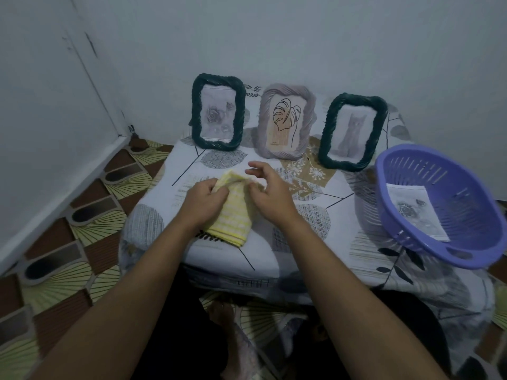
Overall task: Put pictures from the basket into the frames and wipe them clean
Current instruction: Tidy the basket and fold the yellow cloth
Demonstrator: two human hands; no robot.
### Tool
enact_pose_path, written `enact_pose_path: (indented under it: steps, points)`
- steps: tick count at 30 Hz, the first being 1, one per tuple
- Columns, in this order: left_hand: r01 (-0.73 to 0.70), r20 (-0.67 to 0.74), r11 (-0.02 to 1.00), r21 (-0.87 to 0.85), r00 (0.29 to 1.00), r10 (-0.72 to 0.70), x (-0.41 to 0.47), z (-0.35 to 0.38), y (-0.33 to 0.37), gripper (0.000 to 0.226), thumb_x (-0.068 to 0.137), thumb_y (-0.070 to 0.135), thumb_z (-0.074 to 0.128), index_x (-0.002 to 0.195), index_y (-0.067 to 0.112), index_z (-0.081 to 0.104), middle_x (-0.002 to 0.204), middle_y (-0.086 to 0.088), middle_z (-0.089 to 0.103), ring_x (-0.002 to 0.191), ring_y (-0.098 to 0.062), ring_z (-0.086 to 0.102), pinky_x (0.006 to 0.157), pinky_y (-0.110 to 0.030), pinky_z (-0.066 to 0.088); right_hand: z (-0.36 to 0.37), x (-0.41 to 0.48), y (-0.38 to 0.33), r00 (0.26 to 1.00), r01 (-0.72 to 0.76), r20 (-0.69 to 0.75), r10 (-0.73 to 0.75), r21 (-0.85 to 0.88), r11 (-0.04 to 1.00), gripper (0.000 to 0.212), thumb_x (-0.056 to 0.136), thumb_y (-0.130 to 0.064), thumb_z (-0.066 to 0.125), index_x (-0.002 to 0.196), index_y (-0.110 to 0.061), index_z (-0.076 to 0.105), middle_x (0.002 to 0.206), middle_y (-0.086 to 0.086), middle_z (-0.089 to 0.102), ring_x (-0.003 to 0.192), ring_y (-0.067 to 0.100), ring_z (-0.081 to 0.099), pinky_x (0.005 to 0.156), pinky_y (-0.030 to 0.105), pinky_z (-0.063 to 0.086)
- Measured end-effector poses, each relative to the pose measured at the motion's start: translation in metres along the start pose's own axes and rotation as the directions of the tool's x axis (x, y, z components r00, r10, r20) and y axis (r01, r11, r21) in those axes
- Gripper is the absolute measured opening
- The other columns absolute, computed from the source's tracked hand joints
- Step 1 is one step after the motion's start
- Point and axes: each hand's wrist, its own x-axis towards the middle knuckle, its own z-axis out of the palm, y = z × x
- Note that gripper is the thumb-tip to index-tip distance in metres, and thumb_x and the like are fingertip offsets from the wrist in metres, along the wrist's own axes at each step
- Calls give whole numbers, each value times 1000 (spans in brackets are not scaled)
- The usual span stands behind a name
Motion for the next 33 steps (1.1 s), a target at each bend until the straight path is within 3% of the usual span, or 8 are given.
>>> enact_pose_path:
  steps: [6, 10, 13, 18, 23, 26, 28, 33]
  points:
    - [89, -244, 979, 186, 969, -42, 5, -29, -25, 25, 87, 34, 50, 82, 13, 63, 77, -3, 64, 76, -26, 58, 63, -32, 42, 23, -6, 14, 995, -38, 76, 68, -350, 936, 47, 95, -26, 44, 140, -17, 48, 149, 5, 46, 142, 25, 34, 119, 47, 20]
    - [122, -293, 963, 240, 955, -48, 19, -49, -36, 33, 85, 23, 56, 116, 17, 66, 99, -4, 67, 95, -31, 61, 80, -36, 48, 34, -7, 24, 984, -16, 128, 121, -619, 785, 54, 104, -38, 27, 156, -22, 24, 166, 6, 12, 153, 28, 4, 121, 53, -3]
    - [105, -278, 957, 272, 960, -27, 33, -57, -42, 44, 88, 20, 58, 132, 17, 61, 121, -10, 67, 107, -33, 61, 90, -38, 49, 38, -5, 26, 977, -9, 150, 149, -675, 738, 57, 104, -41, 22, 158, -23, 16, 167, 5, 6, 154, 28, 0, 121, 54, -5]
    - [114, -325, 959, 261, 946, -24, 49, -55, -48, 41, 90, 19, 60, 130, 14, 59, 122, -13, 67, 108, -34, 61, 90, -38, 47, 38, -5, 28, 982, 1, 134, 131, -698, 716, 57, 102, -42, 22, 157, -24, 19, 167, 5, 9, 154, 27, 2, 122, 54, -2]
    - [106, -390, 831, 546, 910, 140, 52, -48, -46, 46, 89, 10, 52, 132, 23, 58, 138, -9, 50, 128, -33, 38, 103, -48, 32, 40, -4, 29, 982, -3, 131, 137, -712, 703, 58, 102, -44, 21, 157, -24, 18, 167, 4, 9, 154, 26, 2, 121, 53, -2]
    - [-12, -317, 745, 667, 900, 299, 49, -45, -39, 37, 84, 12, 55, 114, 27, 69, 138, -1, 52, 131, -28, 36, 103, -48, 26, 40, -4, 29, 982, -2, 129, 135, -715, 699, 59, 102, -44, 21, 157, -24, 19, 167, 4, 9, 154, 27, 3, 122, 54, -1]
    - [-91, -204, 682, 726, 918, 340, 48, -43, -36, 34, 87, 25, 51, 117, 30, 68, 143, 0, 50, 137, -27, 32, 106, -49, 22, 40, -4, 29, 982, -3, 128, 137, -716, 698, 59, 102, -44, 21, 157, -24, 19, 167, 4, 9, 154, 27, 3, 122, 54, -1]
    - [-138, 79, 619, 773, 989, 121, 47, -24, -45, 56, 104, 50, 22, 157, 32, 19, 167, -1, 12, 153, -29, 3, 119, -56, 4, 40, -3, 28, 983, -7, 125, 137, -712, 703, 59, 102, -44, 21, 157, -24, 19, 167, 4, 9, 154, 26, 2, 121, 53, -3]
